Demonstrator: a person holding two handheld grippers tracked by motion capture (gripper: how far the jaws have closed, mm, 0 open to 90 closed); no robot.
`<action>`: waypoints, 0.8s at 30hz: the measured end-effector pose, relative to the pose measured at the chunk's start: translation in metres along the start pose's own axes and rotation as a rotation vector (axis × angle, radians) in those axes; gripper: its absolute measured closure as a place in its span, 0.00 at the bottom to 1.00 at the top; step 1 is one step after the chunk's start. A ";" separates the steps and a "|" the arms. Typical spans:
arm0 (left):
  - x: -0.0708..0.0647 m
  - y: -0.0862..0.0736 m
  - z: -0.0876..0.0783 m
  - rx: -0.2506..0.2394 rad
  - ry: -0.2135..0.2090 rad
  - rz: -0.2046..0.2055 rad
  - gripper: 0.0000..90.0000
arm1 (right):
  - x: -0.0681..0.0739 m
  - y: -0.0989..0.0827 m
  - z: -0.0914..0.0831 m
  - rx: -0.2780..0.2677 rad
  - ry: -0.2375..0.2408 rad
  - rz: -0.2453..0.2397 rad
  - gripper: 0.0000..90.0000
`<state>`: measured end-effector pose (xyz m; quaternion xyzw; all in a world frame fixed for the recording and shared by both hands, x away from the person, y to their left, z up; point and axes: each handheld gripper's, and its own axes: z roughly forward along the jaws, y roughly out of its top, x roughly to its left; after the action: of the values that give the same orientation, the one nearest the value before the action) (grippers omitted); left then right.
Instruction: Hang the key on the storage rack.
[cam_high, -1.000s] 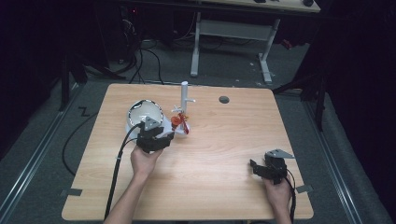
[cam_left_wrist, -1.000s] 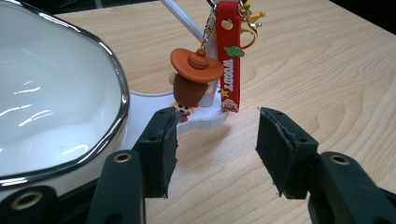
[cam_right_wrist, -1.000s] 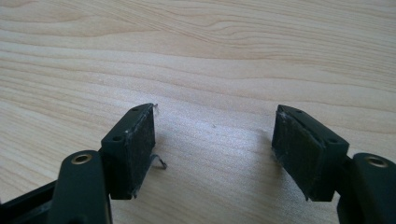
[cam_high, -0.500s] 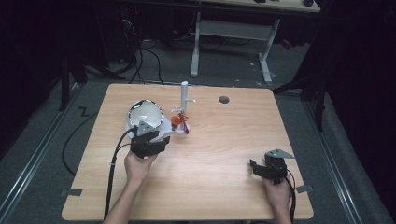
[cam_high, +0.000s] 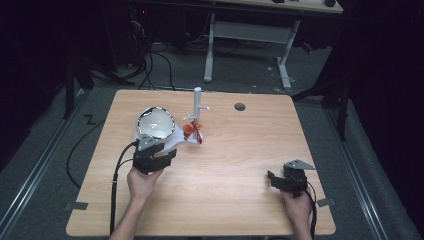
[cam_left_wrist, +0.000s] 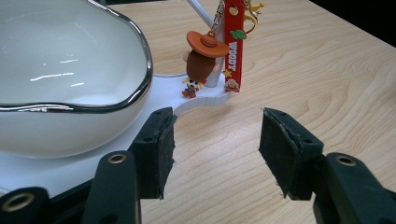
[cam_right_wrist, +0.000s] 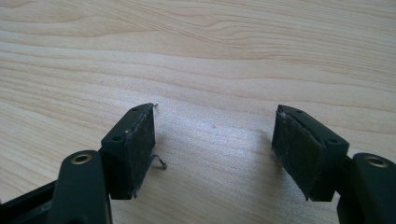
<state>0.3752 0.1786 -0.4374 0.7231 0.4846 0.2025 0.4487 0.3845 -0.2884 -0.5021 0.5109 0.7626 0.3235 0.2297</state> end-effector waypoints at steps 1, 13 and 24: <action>0.000 0.000 -0.001 0.000 0.001 0.000 0.50 | 0.000 0.000 0.000 0.000 0.000 0.000 0.34; -0.001 -0.008 -0.008 -0.005 0.000 -0.006 0.49 | 0.000 0.000 0.000 0.000 0.000 0.000 0.34; 0.000 -0.020 -0.015 0.000 0.015 -0.004 0.51 | 0.000 0.000 0.000 0.000 0.000 0.000 0.34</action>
<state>0.3542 0.1878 -0.4463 0.7206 0.4893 0.2070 0.4455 0.3846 -0.2884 -0.5021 0.5109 0.7626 0.3236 0.2297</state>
